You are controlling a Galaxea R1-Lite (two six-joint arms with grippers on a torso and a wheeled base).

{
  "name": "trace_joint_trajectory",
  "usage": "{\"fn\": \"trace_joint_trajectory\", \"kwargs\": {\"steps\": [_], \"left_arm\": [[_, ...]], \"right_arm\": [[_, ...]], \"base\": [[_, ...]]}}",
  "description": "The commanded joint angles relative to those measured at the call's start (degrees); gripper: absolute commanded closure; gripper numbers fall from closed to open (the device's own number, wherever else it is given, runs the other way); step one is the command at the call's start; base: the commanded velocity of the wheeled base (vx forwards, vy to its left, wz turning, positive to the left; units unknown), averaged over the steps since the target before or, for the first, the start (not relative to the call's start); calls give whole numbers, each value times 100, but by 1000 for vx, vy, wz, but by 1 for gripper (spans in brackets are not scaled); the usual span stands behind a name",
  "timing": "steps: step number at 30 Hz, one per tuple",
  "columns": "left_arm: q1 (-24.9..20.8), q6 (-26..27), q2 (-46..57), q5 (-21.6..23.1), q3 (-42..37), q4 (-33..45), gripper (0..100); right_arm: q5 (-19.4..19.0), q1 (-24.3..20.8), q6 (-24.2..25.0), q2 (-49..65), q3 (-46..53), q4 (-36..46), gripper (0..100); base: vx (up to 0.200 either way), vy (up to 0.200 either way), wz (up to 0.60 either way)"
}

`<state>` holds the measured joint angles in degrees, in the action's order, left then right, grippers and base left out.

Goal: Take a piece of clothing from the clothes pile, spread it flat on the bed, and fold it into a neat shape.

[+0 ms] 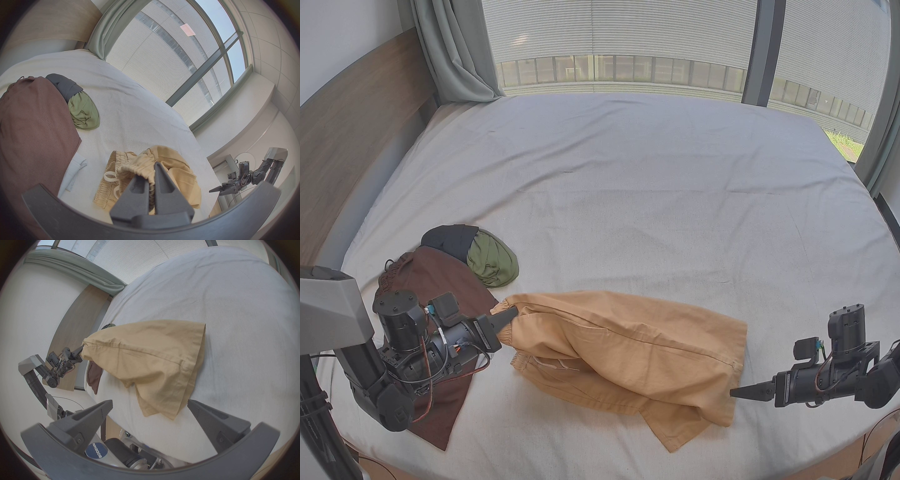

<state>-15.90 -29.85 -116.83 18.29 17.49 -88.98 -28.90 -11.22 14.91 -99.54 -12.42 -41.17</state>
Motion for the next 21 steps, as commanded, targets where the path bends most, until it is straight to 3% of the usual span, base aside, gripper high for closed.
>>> {"fn": "trace_joint_trajectory", "kwargs": {"steps": [1, 19, 21], "left_arm": [[-1, -3, -6, 0, 8, -5, 100], [-1, -3, -6, 0, 8, -5, 100], [-1, -3, 3, 0, 8, -5, 100]], "right_arm": [[-10, 32, 135, -444, 29, -322, 0], [16, 40, 557, -1578, 29, -1614, 0], [34, 49, 610, -2035, 56, -2211, 0]], "base": [[0, 0, 0], [0, 0, 0], [0, 0, 0]]}}
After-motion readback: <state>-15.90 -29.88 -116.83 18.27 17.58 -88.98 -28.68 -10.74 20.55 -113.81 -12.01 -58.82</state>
